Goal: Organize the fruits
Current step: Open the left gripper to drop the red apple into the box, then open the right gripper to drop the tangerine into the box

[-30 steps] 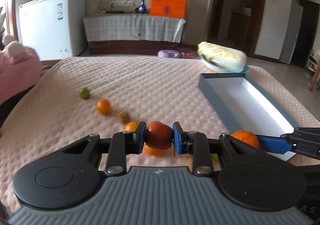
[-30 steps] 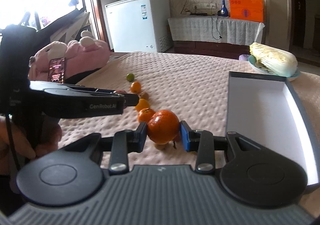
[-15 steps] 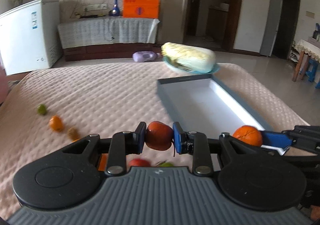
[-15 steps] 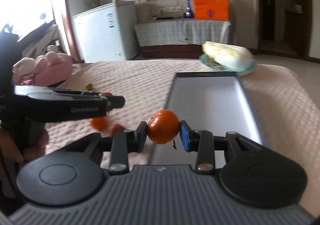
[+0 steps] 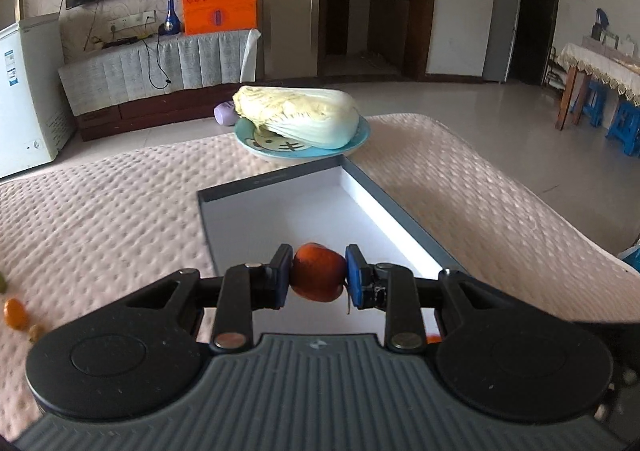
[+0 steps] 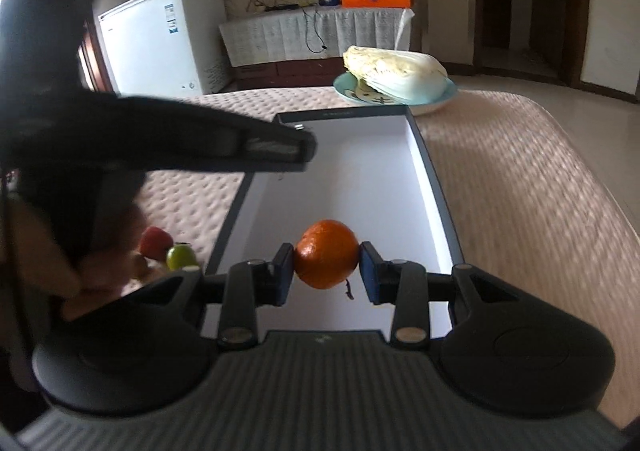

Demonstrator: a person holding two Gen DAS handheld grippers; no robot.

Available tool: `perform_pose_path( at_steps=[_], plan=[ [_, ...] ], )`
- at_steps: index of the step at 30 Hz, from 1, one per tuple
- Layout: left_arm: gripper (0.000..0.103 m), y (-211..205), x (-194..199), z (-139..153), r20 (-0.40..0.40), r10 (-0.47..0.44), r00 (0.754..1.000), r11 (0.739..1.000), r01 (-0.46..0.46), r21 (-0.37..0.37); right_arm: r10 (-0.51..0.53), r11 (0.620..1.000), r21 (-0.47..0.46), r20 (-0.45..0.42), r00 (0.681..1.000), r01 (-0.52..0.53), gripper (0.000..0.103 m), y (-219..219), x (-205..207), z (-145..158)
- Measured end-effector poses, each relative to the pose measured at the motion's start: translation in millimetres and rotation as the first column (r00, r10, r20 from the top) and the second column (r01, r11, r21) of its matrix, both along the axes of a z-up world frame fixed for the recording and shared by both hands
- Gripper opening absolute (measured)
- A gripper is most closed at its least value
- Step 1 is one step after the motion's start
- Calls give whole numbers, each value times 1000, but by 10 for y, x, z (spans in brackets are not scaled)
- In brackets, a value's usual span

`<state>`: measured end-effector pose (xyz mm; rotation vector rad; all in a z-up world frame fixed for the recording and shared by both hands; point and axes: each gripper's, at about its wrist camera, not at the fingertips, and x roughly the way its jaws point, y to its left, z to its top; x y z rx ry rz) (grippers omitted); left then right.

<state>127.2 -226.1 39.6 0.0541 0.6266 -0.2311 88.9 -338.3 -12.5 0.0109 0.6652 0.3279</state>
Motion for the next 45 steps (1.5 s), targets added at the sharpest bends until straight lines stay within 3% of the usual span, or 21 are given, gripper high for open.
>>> perform_pose_path(
  at_steps=[5, 10, 18, 29, 36, 42, 45],
  plan=[
    [35, -144, 186, -109, -30, -29, 999, 999, 29, 26, -8, 1000, 9, -12, 1000, 8, 38, -19, 56, -13],
    [64, -129, 216, -135, -17, -9, 1000, 1000, 9, 10, -28, 999, 17, -28, 999, 28, 38, -69, 129, -45],
    [65, 94, -49, 47, 35, 9, 999, 1000, -9, -14, -59, 998, 27, -36, 998, 60, 38, -5, 271, -78],
    [64, 920, -800, 301, 77, 94, 993, 995, -91, -43, -110, 993, 40, -35, 993, 111, 38, 102, 393, -106],
    [64, 1377, -1293, 182, 57, 176, 983, 980, -169, -103, -138, 989, 40, -38, 990, 139, 39, 187, 506, -145],
    [64, 1632, -1506, -6, 50, 210, 976, 976, -207, -63, -170, 984, 42, -26, 985, 171, 40, 263, 531, -150],
    [64, 1749, -1518, -61, 54, 238, 970, 970, -235, -58, -159, 986, 57, 8, 987, 159, 49, 316, 486, -107]
  ],
)
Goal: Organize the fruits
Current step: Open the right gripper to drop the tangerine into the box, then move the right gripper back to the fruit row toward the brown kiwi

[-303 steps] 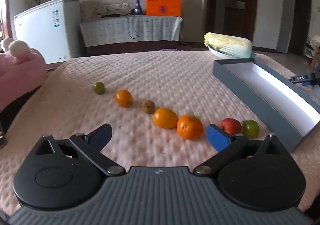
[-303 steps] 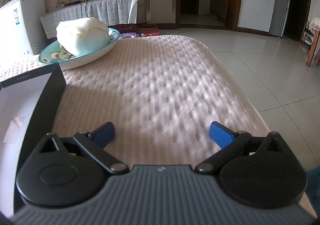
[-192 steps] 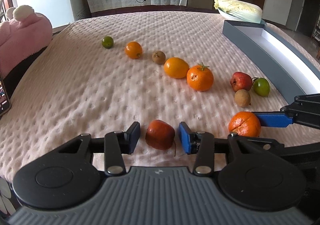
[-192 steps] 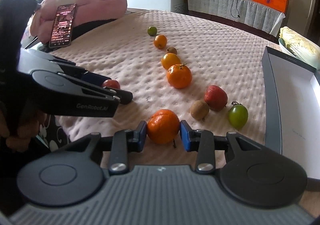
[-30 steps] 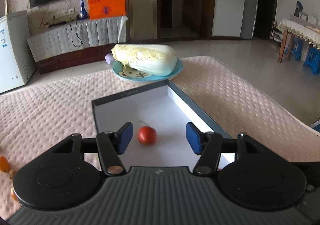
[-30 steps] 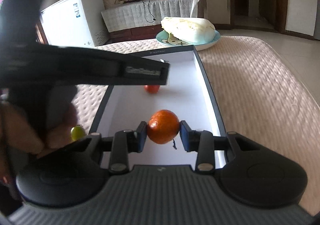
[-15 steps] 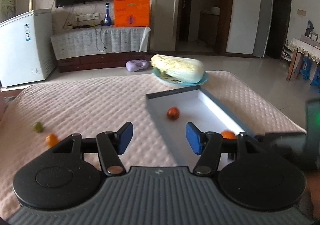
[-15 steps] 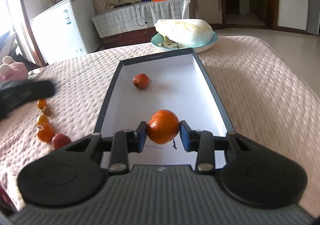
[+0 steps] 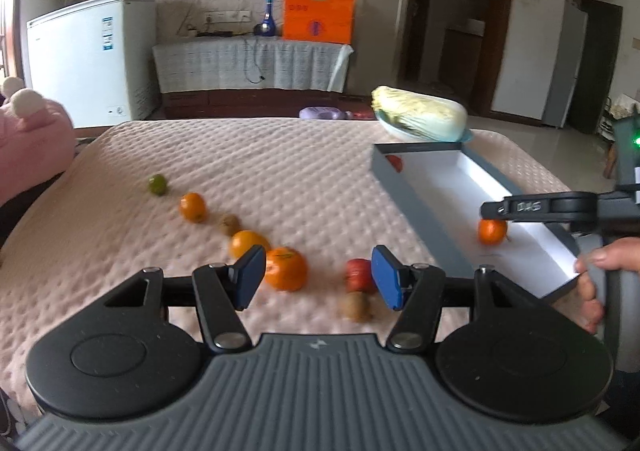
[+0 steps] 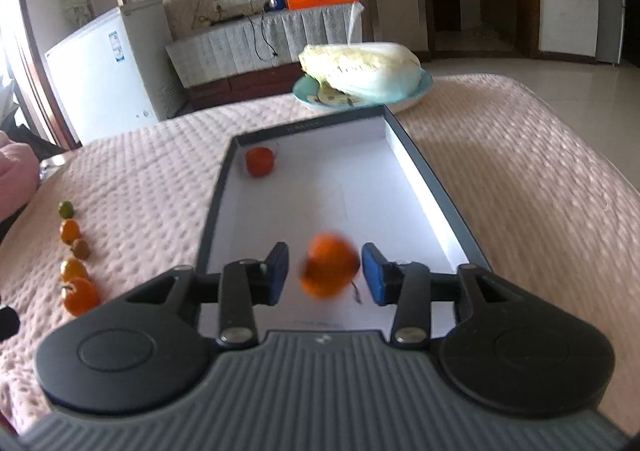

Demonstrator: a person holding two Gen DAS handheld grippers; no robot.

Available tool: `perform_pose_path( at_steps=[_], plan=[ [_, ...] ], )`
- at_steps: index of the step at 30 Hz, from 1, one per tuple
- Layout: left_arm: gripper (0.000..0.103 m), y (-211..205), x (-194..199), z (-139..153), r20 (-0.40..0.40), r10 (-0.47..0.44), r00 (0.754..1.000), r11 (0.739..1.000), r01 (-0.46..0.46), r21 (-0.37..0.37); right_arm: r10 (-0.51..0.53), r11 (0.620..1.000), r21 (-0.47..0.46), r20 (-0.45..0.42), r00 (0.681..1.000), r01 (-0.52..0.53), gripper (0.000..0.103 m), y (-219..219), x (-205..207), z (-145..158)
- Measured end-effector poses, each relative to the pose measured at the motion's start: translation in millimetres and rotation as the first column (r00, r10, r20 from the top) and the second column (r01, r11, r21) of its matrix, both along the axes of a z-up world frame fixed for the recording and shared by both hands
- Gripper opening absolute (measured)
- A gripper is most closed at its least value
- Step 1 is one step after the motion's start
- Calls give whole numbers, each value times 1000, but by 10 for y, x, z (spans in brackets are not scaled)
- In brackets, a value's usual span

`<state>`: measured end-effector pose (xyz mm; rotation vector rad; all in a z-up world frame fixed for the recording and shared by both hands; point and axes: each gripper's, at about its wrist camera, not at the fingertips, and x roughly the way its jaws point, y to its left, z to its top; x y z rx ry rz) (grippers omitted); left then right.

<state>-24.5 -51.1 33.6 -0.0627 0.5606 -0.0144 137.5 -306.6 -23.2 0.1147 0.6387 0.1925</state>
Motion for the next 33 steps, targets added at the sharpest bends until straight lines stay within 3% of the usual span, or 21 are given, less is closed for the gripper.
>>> perform_pose_path(
  at_steps=[12, 17, 22, 28, 30, 33],
  plan=[
    [64, 410, -22, -17, 1, 110, 994, 993, -110, 35, 8, 998, 55, 146, 989, -16, 51, 20, -274, 218],
    [64, 581, -108, 16, 12, 149, 989, 988, -150, 27, 111, 992, 32, 184, 977, -119, 51, 172, -495, 307],
    [64, 714, -158, 29, 7, 187, 982, 982, -188, 8, 270, 961, 6, 163, 949, -275, 51, 435, -695, 273],
    [64, 749, -171, 32, 6, 201, 980, 980, -201, 2, 472, 880, -94, 61, 880, -465, 37, 974, -902, 88],
    [64, 734, -181, 36, 7, 196, 981, 981, -196, 1, 497, 861, -140, 33, 867, -488, 35, 1115, -928, 16],
    [64, 736, -190, 42, 8, 189, 982, 982, -189, -2, 480, 867, -158, 5, 877, -474, 35, 1212, -863, -40]
  ],
)
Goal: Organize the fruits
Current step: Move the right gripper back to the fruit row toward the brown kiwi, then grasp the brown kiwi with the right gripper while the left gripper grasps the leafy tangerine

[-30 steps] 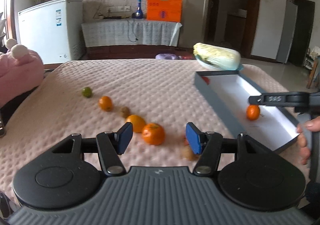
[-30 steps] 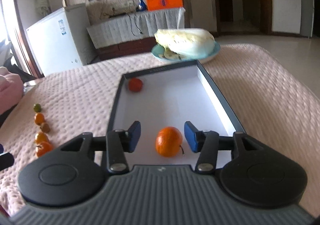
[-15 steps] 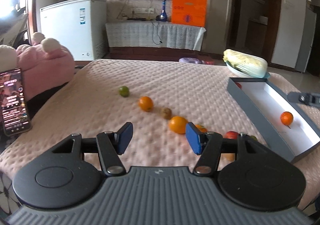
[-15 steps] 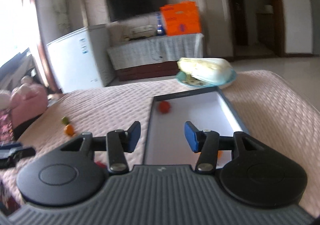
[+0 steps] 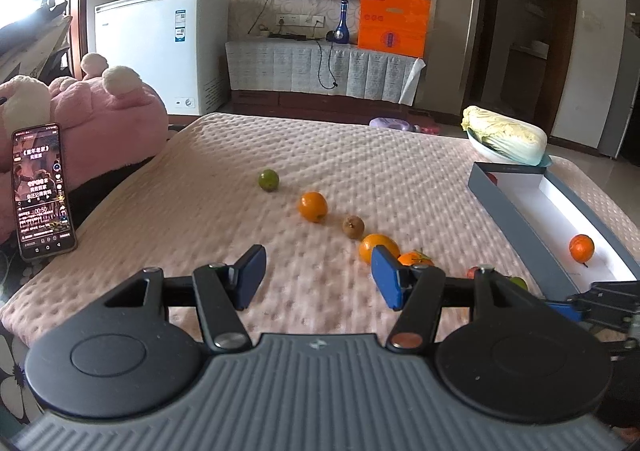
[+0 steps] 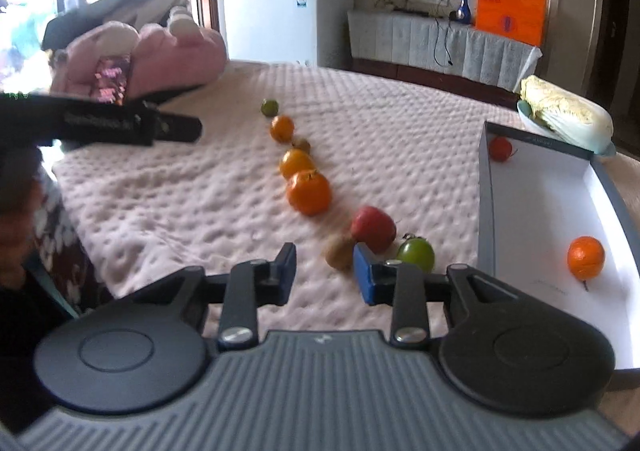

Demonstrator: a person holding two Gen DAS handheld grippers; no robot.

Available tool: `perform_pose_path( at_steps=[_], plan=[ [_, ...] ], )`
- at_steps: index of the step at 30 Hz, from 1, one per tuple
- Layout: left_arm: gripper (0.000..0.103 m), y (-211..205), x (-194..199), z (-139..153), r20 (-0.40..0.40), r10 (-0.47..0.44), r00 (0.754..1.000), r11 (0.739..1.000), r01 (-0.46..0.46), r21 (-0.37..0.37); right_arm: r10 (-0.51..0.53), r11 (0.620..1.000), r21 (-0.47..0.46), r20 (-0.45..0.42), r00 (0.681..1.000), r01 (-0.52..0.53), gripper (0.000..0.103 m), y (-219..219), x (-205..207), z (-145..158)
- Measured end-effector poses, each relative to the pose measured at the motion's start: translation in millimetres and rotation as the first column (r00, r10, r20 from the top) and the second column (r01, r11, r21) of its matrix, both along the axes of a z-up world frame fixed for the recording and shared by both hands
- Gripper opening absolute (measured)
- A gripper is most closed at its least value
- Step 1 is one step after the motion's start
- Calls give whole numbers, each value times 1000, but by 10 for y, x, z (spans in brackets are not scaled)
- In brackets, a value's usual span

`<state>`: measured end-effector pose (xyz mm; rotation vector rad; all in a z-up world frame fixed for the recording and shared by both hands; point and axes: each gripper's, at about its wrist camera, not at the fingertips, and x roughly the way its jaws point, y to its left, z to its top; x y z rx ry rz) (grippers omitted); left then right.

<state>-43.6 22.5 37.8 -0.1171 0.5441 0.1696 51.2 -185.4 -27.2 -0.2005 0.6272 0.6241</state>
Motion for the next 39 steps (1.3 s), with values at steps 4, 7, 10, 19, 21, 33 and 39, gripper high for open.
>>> perform_pose_path(
  at_steps=[4, 7, 10, 19, 21, 33, 39],
  plan=[
    [64, 15, -21, 9, 5, -12, 1000, 1000, 12, -5, -42, 999, -20, -11, 999, 42, 35, 51, 88, -88],
    [64, 28, -13, 2, 1, -20, 1000, 1000, 20, -7, -77, 996, -40, -17, 997, 77, 35, 77, 154, -137],
    [64, 33, -16, 7, 5, -26, 1000, 999, 26, -19, -84, 996, -29, -34, 996, 83, 35, 90, 199, -178],
    [64, 1, 4, -2, 2, -50, 999, 999, 50, -21, -76, 995, -64, -46, 996, 73, 35, 215, 247, -247],
    [64, 2, 20, -12, -3, -48, 999, 999, 48, -20, -70, 996, -63, -47, 996, 67, 31, 221, 249, -247],
    [64, -14, 64, -67, -26, -52, 998, 999, 52, -2, -29, 1000, -13, -51, 998, 28, 27, 127, 171, -130],
    [64, -233, 167, -120, -36, -128, 991, 990, 130, 50, -34, 998, 44, -11, 999, 34, 27, -108, 72, 91]
  ],
)
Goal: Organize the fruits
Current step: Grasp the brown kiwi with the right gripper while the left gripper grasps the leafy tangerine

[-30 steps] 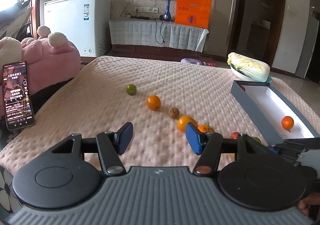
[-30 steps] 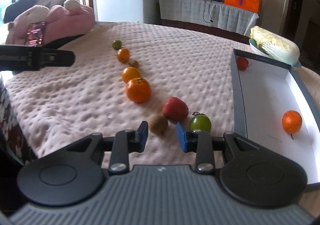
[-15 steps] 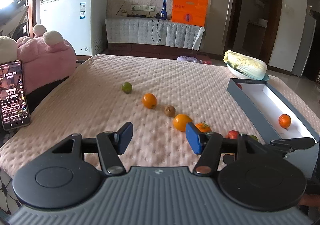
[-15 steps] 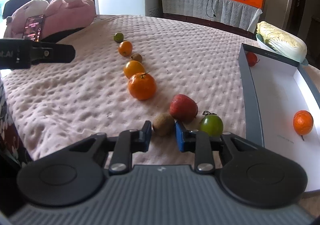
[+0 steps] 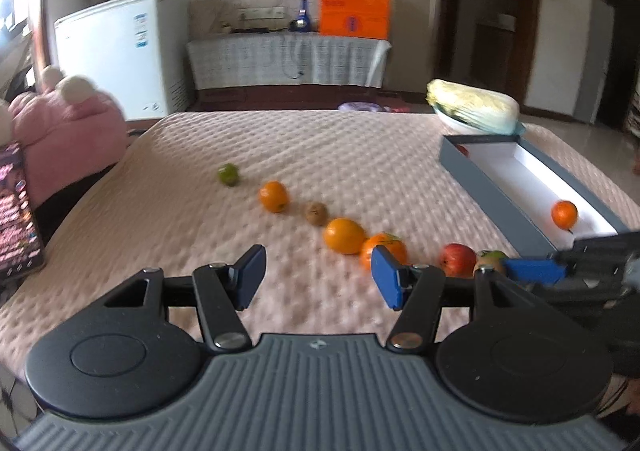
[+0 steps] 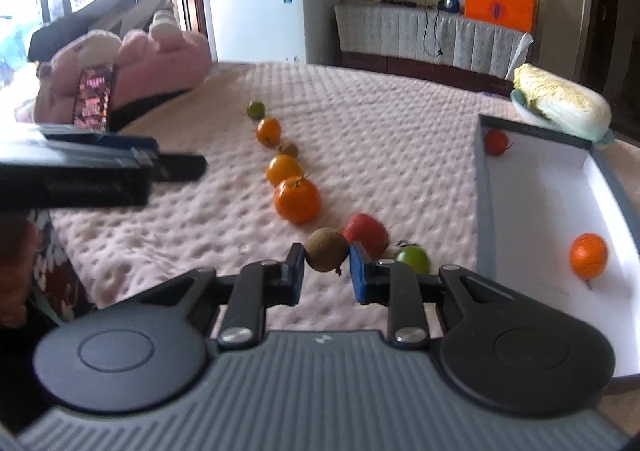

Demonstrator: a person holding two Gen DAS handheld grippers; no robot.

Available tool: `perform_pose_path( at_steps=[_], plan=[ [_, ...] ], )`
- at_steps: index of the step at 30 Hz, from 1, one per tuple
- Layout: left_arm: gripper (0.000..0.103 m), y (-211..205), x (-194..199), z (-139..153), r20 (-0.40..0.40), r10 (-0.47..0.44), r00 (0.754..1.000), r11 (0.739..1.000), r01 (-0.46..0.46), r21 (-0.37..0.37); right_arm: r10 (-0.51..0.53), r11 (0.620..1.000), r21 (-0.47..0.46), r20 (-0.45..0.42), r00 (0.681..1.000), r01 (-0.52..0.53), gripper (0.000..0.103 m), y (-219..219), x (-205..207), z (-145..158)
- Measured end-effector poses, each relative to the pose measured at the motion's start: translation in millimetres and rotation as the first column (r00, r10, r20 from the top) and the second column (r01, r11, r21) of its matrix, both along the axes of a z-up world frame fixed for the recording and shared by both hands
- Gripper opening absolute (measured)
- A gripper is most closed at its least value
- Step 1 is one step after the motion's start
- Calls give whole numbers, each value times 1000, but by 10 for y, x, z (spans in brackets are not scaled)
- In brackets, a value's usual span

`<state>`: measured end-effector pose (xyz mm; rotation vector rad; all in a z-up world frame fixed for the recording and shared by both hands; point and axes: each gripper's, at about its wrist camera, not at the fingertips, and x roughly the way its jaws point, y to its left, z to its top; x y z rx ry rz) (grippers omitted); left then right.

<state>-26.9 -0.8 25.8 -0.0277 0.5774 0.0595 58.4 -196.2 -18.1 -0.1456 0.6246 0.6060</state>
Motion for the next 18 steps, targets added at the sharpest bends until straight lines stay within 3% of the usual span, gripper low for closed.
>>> perform_pose_path(
  at_steps=[7, 18],
  plan=[
    [63, -318, 250, -140, -41, -58, 998, 998, 58, 16, -70, 996, 52, 19, 997, 69, 27, -310, 32, 130],
    [55, -444, 629, -345, -114, -13, 993, 999, 9, -36, -82, 990, 114, 25, 996, 79, 27, -477, 40, 219]
  ],
)
